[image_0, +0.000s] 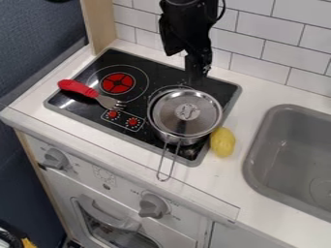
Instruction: Move the red fork above the left burner
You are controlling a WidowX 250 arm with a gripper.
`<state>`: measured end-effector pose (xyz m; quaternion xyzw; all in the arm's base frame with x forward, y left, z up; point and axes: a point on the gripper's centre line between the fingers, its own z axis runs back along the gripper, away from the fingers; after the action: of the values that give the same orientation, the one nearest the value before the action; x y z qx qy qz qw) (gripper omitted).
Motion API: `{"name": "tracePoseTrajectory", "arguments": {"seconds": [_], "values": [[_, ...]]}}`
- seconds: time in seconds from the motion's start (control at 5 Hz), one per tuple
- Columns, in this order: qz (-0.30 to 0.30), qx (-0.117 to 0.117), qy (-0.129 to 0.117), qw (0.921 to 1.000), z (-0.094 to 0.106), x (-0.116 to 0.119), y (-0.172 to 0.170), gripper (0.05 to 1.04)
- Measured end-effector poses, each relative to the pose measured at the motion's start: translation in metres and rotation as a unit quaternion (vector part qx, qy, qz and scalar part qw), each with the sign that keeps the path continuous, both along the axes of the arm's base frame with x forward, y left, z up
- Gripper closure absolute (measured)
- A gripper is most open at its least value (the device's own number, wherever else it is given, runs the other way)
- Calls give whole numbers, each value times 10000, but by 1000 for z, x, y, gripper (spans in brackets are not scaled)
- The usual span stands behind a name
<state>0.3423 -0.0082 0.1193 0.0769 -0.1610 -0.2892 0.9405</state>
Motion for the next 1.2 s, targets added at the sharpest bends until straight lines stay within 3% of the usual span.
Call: {"name": "tracePoseTrajectory", "arguments": {"seconds": [0.2, 0.6, 0.8, 1.0, 1.2], "values": [[-13, 15, 162, 9999, -10, -1, 0, 83], [-526, 552, 573, 9954, -9, -12, 43, 83], [-1020, 742, 508, 9907, 4, -18, 73, 83], [-1728, 1042, 621, 9775, 6, -27, 107, 83], [-2356, 1404, 708, 9590, 6, -35, 139, 83]]}}
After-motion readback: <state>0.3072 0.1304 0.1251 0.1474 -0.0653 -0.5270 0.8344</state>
